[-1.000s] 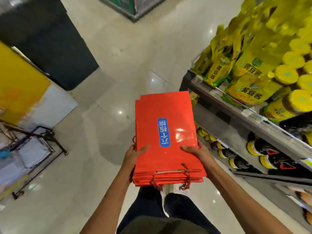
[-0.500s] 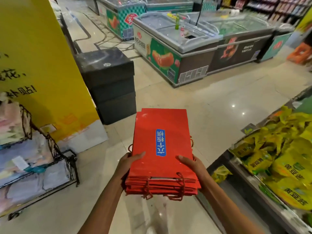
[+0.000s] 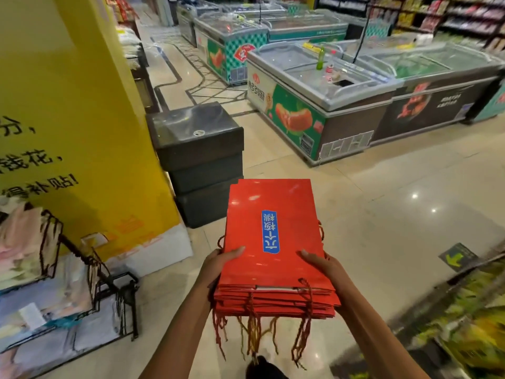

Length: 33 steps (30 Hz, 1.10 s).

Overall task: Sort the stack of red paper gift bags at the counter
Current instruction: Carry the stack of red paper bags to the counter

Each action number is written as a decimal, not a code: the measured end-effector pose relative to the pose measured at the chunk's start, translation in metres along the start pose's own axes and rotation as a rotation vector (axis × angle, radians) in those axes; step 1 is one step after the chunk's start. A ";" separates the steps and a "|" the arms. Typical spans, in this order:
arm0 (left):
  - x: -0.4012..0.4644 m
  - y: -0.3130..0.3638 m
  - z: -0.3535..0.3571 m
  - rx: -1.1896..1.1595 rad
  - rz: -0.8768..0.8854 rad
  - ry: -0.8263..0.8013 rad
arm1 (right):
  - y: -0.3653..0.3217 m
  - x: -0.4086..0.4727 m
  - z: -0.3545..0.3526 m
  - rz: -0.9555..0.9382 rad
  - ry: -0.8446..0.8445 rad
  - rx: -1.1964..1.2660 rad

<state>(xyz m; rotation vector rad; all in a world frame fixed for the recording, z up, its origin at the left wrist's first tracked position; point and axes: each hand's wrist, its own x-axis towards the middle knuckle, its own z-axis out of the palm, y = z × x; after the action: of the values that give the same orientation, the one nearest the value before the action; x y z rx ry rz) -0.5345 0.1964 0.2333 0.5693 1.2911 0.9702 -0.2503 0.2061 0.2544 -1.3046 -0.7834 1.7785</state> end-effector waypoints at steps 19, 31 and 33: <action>0.322 0.194 0.076 -0.028 0.015 0.112 | -0.218 0.328 -0.017 -0.041 -0.020 -0.055; 0.546 0.329 0.140 -0.089 0.033 0.123 | -0.376 0.565 -0.039 -0.058 0.006 -0.190; 0.580 0.353 0.152 -0.105 0.030 0.128 | -0.400 0.606 -0.044 -0.039 -0.003 -0.163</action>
<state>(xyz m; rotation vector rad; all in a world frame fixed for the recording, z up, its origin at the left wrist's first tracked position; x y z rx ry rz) -0.4943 0.8910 0.2475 0.4525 1.3386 1.1073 -0.2191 0.9321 0.2849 -1.3820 -0.9655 1.7153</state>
